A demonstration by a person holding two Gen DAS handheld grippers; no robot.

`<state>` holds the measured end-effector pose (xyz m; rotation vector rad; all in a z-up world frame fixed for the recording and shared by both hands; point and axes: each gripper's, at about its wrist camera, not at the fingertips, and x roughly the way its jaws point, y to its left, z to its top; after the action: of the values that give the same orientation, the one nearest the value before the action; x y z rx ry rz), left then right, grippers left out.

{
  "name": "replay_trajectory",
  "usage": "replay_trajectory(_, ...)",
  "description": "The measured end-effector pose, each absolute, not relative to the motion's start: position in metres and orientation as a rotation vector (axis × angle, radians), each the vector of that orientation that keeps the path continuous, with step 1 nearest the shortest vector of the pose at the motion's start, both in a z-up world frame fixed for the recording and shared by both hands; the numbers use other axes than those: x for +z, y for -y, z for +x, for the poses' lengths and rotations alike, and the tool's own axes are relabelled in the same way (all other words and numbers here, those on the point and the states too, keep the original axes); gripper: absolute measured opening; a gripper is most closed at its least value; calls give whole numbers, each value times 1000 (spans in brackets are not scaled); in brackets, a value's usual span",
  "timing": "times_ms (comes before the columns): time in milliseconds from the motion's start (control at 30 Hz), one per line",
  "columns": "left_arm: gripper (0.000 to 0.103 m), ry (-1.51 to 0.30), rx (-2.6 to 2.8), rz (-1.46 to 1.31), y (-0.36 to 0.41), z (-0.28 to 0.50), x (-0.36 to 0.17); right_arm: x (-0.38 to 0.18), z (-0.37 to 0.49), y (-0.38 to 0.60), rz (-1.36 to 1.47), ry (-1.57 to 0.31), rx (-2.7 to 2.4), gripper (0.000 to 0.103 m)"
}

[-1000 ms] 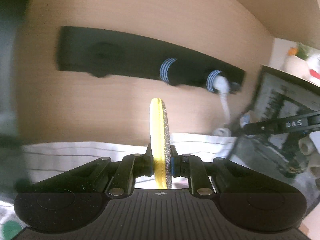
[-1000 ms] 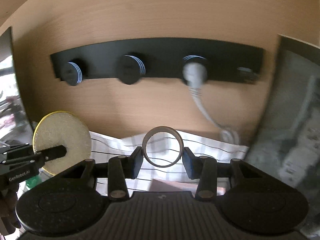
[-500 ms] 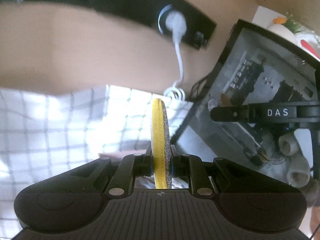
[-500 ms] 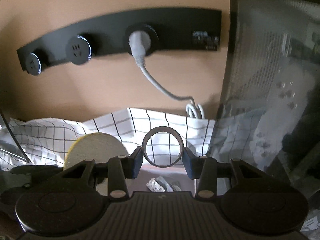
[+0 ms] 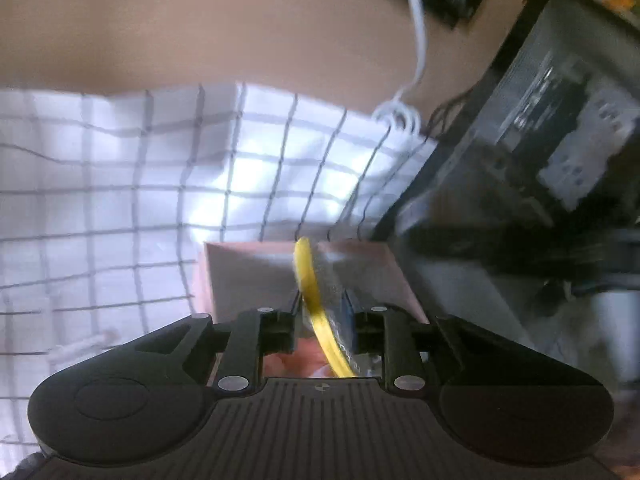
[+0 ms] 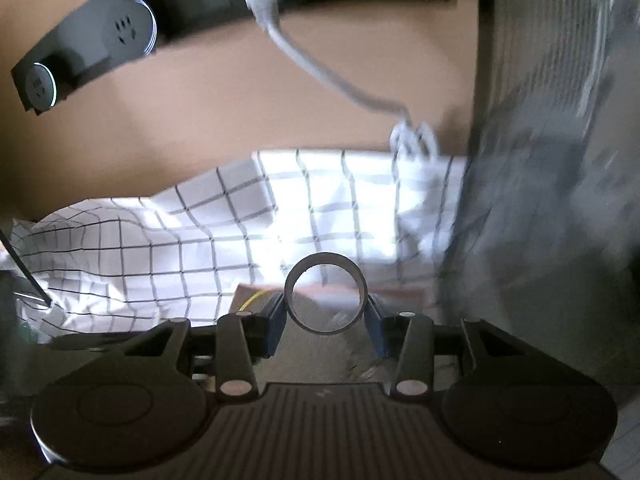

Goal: Organize soft objects

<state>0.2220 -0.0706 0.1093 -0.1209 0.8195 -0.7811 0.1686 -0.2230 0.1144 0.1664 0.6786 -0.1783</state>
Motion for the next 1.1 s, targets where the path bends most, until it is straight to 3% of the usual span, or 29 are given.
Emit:
replay_trajectory(300,24,-603,-516,-160,-64,164,141,19,224,213,146,-877,-122,43)
replay_trajectory(467,24,-687,-279,-221,-142,145,114,10,216,211,138,-831,-106,43)
replay_trajectory(500,24,-707,-253,-225,-151,140,107,10,215,211,134,-823,-107,46)
replay_trajectory(533,24,-723,-238,-226,-157,137,100,10,212,209,129,-815,-114,57)
replay_trajectory(600,24,-754,-243,-247,-163,130,89,12,203,208,132,-799,-134,69)
replay_trajectory(800,24,-754,-346,-254,-134,126,81,35,165,180,11,-720,-128,76)
replay_trajectory(1000,25,-729,-302,63,-85,126,71,58,108,144,-78,-631,-71,83)
replay_trajectory(1100,27,-750,-339,83,-80,122,63,54,80,125,-77,-615,-4,85)
